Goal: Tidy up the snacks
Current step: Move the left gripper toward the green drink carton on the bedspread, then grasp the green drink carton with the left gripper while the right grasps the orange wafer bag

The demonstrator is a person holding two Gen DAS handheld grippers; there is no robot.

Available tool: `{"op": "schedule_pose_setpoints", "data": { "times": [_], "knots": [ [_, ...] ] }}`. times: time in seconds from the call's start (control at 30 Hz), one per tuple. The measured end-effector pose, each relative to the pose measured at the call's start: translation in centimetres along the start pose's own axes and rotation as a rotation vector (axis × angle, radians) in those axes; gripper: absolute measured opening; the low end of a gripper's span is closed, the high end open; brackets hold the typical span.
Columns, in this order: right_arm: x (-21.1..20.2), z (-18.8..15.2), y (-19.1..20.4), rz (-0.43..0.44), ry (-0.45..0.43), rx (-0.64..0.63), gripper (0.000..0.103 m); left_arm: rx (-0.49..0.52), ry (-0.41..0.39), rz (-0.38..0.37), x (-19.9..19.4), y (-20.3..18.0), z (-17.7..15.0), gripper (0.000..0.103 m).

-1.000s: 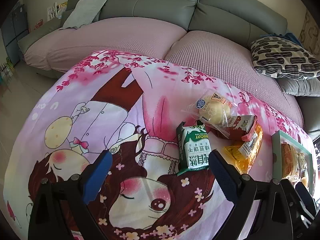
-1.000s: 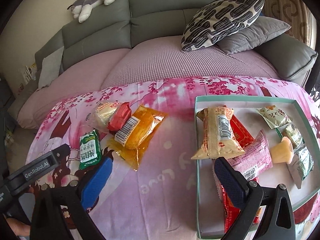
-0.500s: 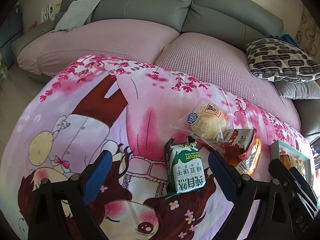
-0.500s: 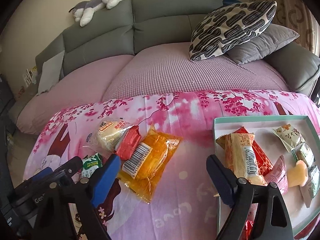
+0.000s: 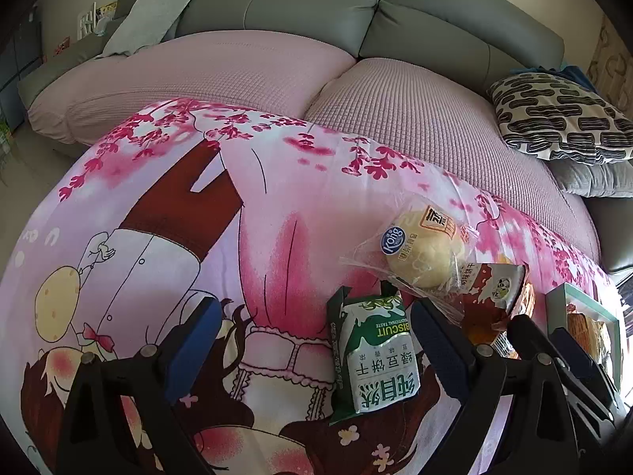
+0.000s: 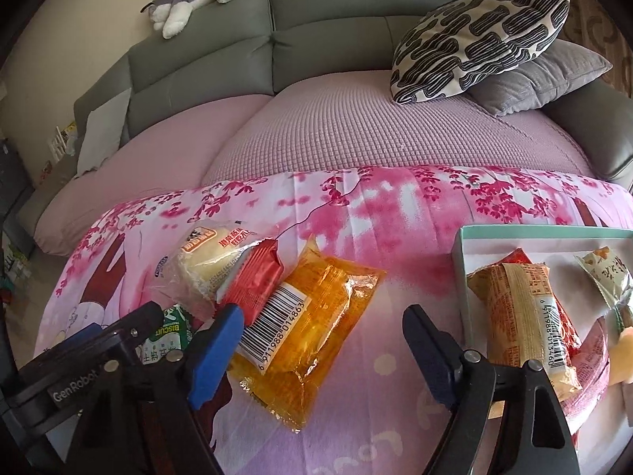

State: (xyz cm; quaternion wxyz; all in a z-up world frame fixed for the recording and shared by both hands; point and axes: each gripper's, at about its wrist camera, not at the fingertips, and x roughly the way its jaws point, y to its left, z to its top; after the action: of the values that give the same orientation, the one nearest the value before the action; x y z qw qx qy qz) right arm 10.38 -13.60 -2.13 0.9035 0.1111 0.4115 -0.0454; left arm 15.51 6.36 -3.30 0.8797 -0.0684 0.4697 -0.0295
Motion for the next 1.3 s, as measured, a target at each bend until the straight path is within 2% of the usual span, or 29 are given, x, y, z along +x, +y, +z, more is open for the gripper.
{"op": "schedule_pose_setpoints", "data": {
  "times": [0.27,0.6,0.77,0.93,1.17,1.3],
  "knots": [
    [0.4,-0.3,0.1,-0.021,0.012,-0.022,0.085,-0.003,0.012,0.012,0.3,0.1,0.0,0.096],
    [0.5,-0.5,0.4,-0.041,0.021,-0.055,0.084,-0.034,0.038,-0.008,1.0,0.5,-0.2,0.096],
    [0.5,-0.6,0.8,-0.021,0.027,-0.068,0.083,-0.043,0.043,-0.056,1.0,0.3,-0.2,0.096],
    [0.8,-0.8,1.2,-0.014,0.029,-0.084,0.083,-0.026,0.053,-0.067,1.2,-0.4,-0.2,0.096],
    [1.7,-1.3,1.7,-0.018,0.052,-0.110,0.083,-0.007,0.086,-0.048,2.2,-0.9,-0.5,0.096],
    [2.2,-1.5,1.6,-0.053,0.063,-0.114,0.083,0.015,0.091,-0.024,2.5,-1.2,-0.7,0.096]
  ]
}}
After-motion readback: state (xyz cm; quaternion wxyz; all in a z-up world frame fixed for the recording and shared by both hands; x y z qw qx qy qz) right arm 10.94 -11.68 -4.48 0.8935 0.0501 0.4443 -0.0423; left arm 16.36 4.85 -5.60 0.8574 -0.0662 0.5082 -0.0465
